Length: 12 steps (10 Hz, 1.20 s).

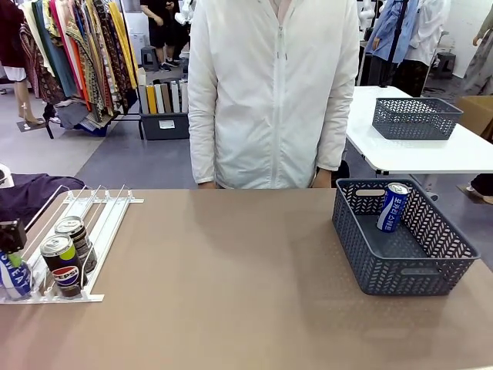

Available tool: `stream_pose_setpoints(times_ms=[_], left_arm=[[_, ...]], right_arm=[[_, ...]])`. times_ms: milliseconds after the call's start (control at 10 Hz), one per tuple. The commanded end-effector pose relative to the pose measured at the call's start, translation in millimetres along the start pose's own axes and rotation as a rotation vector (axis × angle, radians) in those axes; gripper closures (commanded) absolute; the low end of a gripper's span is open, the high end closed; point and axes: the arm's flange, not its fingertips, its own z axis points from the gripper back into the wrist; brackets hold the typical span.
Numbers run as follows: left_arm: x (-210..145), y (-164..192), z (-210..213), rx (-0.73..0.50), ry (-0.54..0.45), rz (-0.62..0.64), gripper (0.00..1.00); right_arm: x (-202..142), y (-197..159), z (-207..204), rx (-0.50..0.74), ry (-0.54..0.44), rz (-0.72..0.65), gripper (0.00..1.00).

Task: Retrieve and store the cans from the dispenser.
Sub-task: Pick up the last remaining can from one row of the Automatic Can Dispenser and place it in the middle of the table.

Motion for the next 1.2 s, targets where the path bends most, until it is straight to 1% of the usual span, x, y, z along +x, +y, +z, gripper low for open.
stream_pose_setpoints(times_ms=[0, 100, 200, 300, 400, 500, 600, 800, 900, 1100], left_arm=[[-31.9, -4.8, 20.1, -0.029, -0.095, -0.028, 1.0], [-42.7, -9.0, 48.2, 0.001, -0.124, 0.008, 1.0], [-54.9, -11.7, 74.1, -0.009, -0.147, 0.029, 1.0], [-68.8, -11.3, 99.0, -0.041, -0.184, -0.008, 1.0], [-83.6, -6.9, 121.8, -0.102, -0.232, -0.053, 1.0], [-93.4, -1.2, 134.9, -0.163, -0.309, -0.026, 1.0], [-100.8, 5.0, 139.5, -0.224, -0.332, -0.031, 1.0], [-105.7, 24.9, 132.4, -0.299, -0.311, -0.02, 1.0], [-97.6, 4.2, 162.5, -0.194, -0.327, -0.002, 1.0], [-97.6, 4.2, 162.5, -0.194, -0.327, -0.002, 1.0]], right_arm=[[2.8, 3.5, 0.3, 0.013, -0.01, -0.003, 0.0], [2.8, 3.5, 0.3, 0.013, -0.01, -0.003, 0.0], [2.8, 3.5, 0.3, 0.013, -0.01, -0.003, 0.0], [2.8, 3.5, 0.3, 0.013, -0.01, -0.003, 0.0], [2.8, 3.5, 0.3, 0.013, -0.01, -0.003, 0.0], [2.8, 3.5, 0.3, 0.013, -0.01, -0.003, 0.0], [2.8, 3.5, 0.3, 0.013, -0.01, -0.003, 0.0], [2.8, 3.5, 0.3, 0.013, -0.01, -0.003, 0.0], [2.8, 3.5, 0.3, 0.013, -0.01, -0.003, 0.0], [2.8, 3.5, 0.3, 0.013, -0.01, -0.003, 0.0]])
